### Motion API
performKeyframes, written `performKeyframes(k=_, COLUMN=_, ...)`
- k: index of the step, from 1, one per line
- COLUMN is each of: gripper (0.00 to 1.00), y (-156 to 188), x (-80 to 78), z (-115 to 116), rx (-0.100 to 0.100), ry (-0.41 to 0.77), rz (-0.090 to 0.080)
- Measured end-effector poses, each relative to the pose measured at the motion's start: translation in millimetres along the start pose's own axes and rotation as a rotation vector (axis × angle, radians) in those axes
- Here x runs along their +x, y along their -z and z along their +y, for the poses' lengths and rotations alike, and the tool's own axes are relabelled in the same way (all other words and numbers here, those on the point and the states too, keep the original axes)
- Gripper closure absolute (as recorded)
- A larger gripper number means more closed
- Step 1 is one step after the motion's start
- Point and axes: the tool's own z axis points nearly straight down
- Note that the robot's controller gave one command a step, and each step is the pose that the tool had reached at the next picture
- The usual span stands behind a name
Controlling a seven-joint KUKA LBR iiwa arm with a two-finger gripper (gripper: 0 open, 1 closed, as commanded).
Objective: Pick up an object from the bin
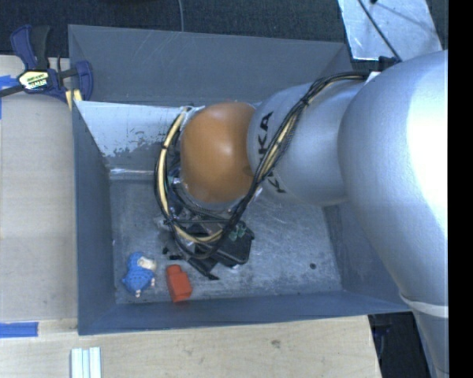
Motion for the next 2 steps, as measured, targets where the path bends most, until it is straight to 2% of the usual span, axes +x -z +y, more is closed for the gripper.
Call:
performKeyframes(k=1, gripper=1.00, y=121, x=14.1, z=12, rx=0.004, ry=0.011, rz=-0.010)
performKeyframes(k=2, gripper=1.00, y=48, x=18.3, z=-10, rx=0.000, ry=0.414, rz=0.000)
